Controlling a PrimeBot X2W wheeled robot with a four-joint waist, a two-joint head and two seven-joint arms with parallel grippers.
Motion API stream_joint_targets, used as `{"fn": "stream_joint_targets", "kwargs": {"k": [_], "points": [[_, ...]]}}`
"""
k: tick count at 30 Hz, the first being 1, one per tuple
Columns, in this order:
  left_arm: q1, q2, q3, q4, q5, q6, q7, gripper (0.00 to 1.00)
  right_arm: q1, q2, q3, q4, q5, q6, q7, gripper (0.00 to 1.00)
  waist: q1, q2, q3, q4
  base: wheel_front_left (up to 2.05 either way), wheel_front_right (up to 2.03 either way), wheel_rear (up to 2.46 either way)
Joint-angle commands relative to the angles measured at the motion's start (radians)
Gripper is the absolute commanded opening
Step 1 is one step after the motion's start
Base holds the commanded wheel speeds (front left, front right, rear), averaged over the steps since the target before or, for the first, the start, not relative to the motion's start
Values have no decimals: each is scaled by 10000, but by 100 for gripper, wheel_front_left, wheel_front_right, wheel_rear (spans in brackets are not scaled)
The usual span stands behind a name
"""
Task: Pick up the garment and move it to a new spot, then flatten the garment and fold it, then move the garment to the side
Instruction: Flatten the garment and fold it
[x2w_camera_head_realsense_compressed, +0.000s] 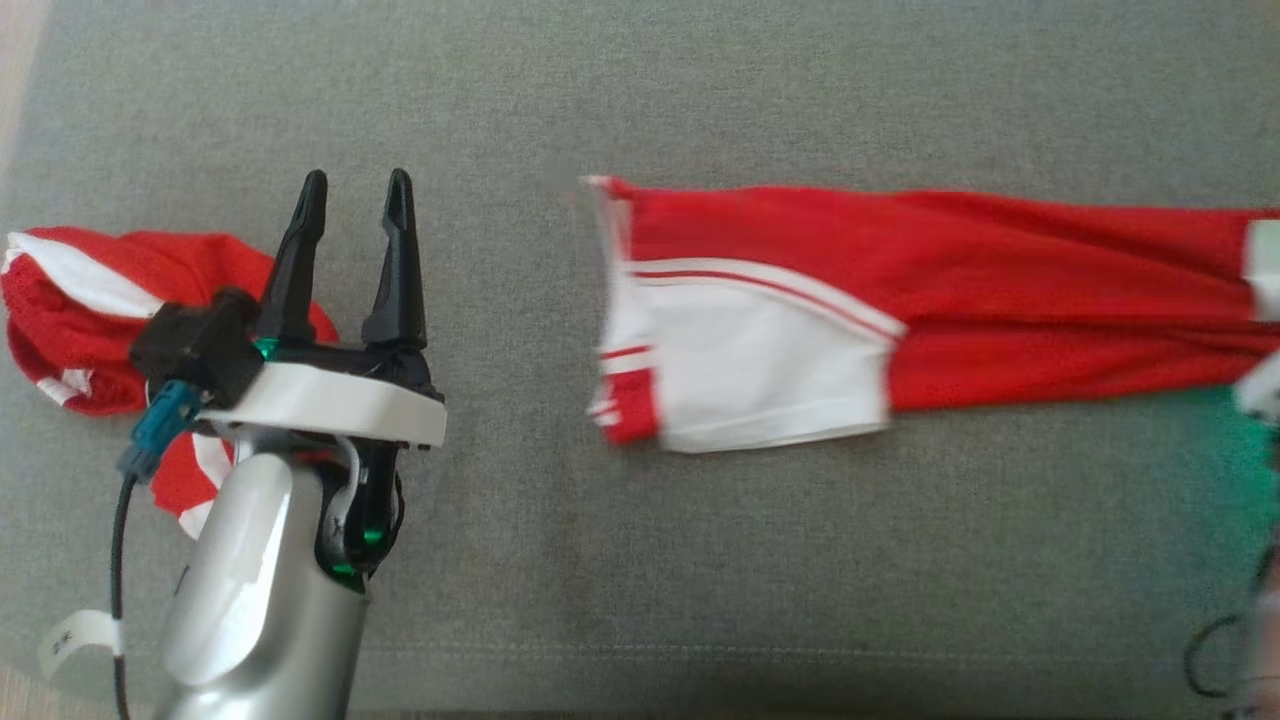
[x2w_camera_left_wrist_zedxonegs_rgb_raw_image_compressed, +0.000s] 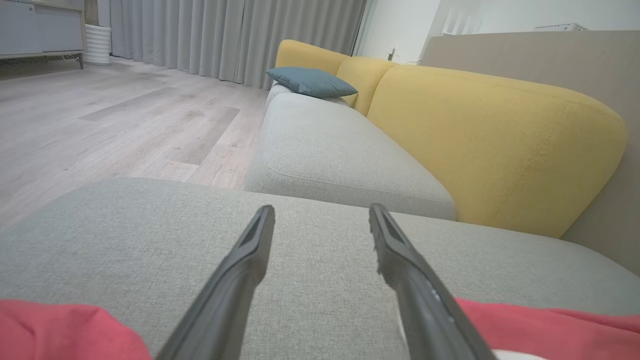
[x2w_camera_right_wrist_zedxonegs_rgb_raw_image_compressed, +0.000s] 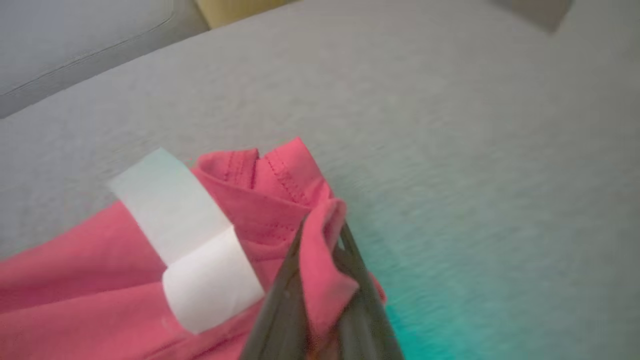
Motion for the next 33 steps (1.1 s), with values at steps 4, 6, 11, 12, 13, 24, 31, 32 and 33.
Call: {"fn": "stream_joint_targets", "kwargs": {"k": [4,6,11,12,13,24,31,32,33], "points": [[-180,68,448,-244,141,-96,-57,100,-328,-111,-862,-715,-1135,63,-380,0,0,0,-154,-38,0,0,0],[-123,32,441,-221,170,-121,-57,100,-484,87,-1096,-786,-1497,63,-420,0,0,0,-257,-60,0,0,0],[11,-46,417,-91,194,-182,-57,100,-727,359,-713,-701,-1558,63,-536,0,0,0,-613,-91,0,0,0],[51,-58,419,-57,192,-188,-57,100,-767,385,-516,-695,-1448,63,-554,0,0,0,-715,-102,0,0,0],[94,-68,422,-27,188,-194,-57,100,-796,404,-297,-702,-1294,63,-554,0,0,0,-826,-111,0,0,0],[762,-143,508,210,52,-141,-57,100,-268,428,4204,-866,2916,63,-220,0,0,0,-2297,-154,0,0,0],[1102,-175,367,159,-42,-68,-57,100,635,429,7027,-1785,5039,63,-241,0,0,0,-2696,1,0,0,0],[1131,-177,345,153,-47,-66,-57,100,712,429,7291,-1786,5221,63,-304,0,0,0,-2712,34,0,0,0],[1155,-179,321,153,-55,-63,-57,100,772,429,7531,-1754,5374,63,-395,0,0,0,-2728,82,0,0,0]]}}
